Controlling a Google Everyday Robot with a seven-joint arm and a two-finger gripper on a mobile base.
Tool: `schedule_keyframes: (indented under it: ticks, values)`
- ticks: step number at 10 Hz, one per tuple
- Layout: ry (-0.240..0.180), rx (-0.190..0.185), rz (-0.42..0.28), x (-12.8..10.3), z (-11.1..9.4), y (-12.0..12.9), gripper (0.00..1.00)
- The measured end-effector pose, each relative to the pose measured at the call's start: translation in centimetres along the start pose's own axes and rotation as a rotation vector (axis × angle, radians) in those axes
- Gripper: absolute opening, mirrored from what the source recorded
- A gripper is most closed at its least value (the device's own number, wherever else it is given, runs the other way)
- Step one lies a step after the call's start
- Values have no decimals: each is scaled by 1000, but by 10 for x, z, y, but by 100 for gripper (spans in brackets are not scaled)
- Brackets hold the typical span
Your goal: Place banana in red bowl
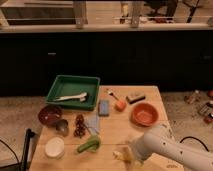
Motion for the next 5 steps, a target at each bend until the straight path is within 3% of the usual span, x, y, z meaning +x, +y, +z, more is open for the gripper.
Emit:
schedule_keyframes:
  ticks: [5]
  values:
    - [-17,0,28,8,9,-6,79]
